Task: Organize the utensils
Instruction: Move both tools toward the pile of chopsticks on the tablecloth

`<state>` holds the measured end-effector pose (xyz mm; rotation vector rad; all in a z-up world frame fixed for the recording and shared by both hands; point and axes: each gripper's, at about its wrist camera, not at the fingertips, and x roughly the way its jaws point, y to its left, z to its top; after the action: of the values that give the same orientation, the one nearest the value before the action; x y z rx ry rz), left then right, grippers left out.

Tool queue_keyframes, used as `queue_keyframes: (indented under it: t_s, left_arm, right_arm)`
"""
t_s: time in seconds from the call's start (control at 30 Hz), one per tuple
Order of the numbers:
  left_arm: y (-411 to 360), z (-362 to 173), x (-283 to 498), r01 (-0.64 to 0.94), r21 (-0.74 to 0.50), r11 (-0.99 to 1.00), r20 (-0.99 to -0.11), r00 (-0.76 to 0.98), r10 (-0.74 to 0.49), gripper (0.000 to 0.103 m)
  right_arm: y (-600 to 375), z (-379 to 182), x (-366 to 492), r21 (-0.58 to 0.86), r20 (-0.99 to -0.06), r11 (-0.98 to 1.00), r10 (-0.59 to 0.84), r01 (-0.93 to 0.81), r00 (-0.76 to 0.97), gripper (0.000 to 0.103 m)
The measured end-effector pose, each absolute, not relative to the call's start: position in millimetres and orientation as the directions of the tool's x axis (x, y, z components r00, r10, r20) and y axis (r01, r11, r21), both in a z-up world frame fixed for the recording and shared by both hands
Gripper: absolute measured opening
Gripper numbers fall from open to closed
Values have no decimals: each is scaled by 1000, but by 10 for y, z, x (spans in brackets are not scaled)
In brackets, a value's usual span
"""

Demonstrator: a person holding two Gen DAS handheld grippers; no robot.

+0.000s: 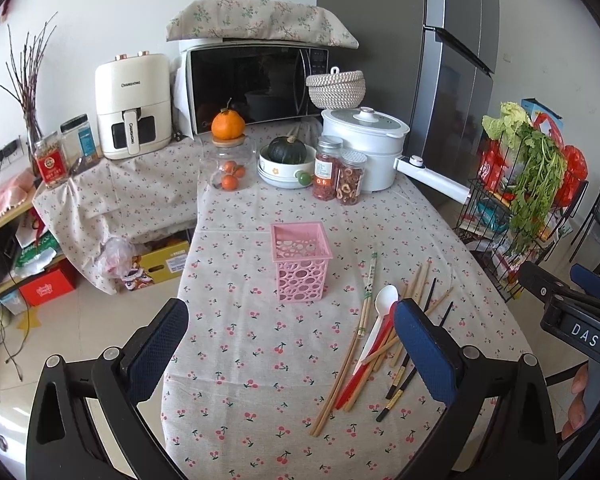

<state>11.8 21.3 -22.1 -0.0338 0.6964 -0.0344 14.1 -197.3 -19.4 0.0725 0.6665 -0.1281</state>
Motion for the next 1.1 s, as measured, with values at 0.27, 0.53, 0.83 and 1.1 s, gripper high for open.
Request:
queue_keyframes:
  t_s: [0.27, 0.53, 0.83, 1.1]
  left_arm:
    - [310, -281, 151, 14, -53, 998, -640, 767, -45, 103]
    - [369, -393, 215, -13, -44, 999, -658, 753, -20, 103]
    - [440, -562, 352, -63, -36, 997, -670, 742, 23, 103]
    - [332, -765, 546, 13, -26, 1000, -733, 680, -28, 103]
  right_arm:
    - [-1946, -210, 169, 38, -647, 987, -97, 159, 757, 103]
    - [-1938, -232, 179, 53, -655, 985, -91, 166, 750, 103]
    - [-2057, -424, 291, 31, -689, 987, -92, 157, 719, 103]
    - [-2247, -554, 448, 31, -740, 986, -89, 165, 667, 103]
